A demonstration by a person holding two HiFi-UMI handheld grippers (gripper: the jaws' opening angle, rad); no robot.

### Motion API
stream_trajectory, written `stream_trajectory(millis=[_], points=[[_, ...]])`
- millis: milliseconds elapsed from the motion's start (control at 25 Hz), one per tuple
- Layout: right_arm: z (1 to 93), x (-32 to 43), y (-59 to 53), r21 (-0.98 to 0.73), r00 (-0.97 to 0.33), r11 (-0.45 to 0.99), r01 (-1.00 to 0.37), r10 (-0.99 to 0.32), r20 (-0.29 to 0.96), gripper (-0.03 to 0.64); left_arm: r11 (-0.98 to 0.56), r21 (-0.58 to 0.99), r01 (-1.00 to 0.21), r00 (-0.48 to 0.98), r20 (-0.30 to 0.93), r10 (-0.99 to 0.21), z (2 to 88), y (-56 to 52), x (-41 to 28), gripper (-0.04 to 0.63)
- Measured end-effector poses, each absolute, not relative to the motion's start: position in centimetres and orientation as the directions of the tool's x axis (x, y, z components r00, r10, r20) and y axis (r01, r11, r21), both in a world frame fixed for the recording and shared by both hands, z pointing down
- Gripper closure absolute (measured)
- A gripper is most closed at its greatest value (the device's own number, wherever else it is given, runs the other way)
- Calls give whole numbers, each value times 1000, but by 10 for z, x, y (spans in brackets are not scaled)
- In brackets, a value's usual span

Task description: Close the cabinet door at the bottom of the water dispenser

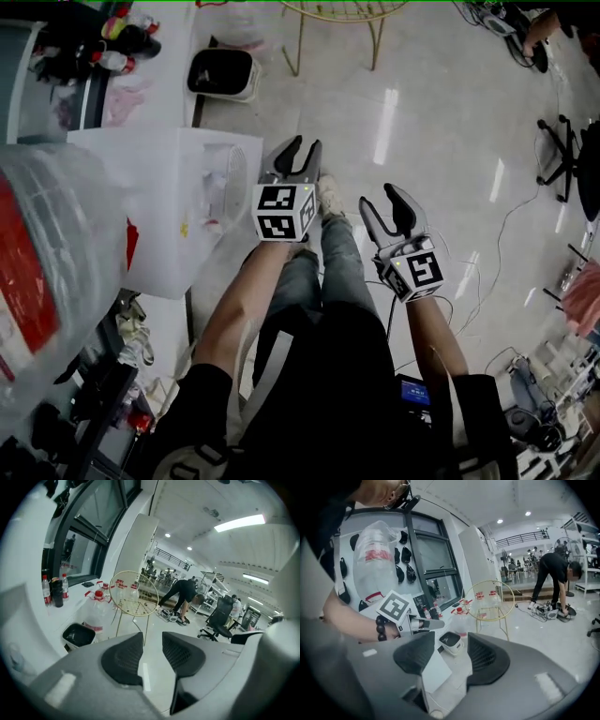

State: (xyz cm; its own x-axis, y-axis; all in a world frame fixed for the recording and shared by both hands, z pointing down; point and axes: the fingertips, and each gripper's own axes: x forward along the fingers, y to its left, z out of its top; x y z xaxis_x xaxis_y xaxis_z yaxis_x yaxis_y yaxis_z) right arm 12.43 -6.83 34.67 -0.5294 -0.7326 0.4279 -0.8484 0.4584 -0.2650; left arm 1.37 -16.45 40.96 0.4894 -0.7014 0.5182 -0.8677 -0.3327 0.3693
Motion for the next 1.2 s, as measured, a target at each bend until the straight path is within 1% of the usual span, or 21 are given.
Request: stream_trajectory(millis=[200, 360, 640, 840, 1000, 1200], points=[[297, 119, -55, -216, -548, 504, -836, -749, 373, 400, -424, 335, -841, 536, 415, -735, 315, -153, 17, 502], [258, 105, -41, -202, -572, 536, -820, -751, 330, 400, -471, 300, -829, 555, 336, -761, 244, -130, 7, 582], [207, 67, -11, -179, -626, 600, -779, -730, 276, 400, -532, 241, -812, 582, 257, -772, 169, -65, -29, 588], [171, 30, -4, -151, -677, 661, -735, -699, 231, 419, -540, 219, -813, 580, 213, -786, 135, -28, -67, 588], [148, 7, 12, -142, -717, 705, -695, -663, 214, 447, -522, 221, -824, 563, 204, -801, 119, 2, -97, 588], [123, -9, 10, -154, -758, 743, -652, -631, 166, 485, -461, 186, -867, 491, 169, -855, 94, 25, -134, 588]])
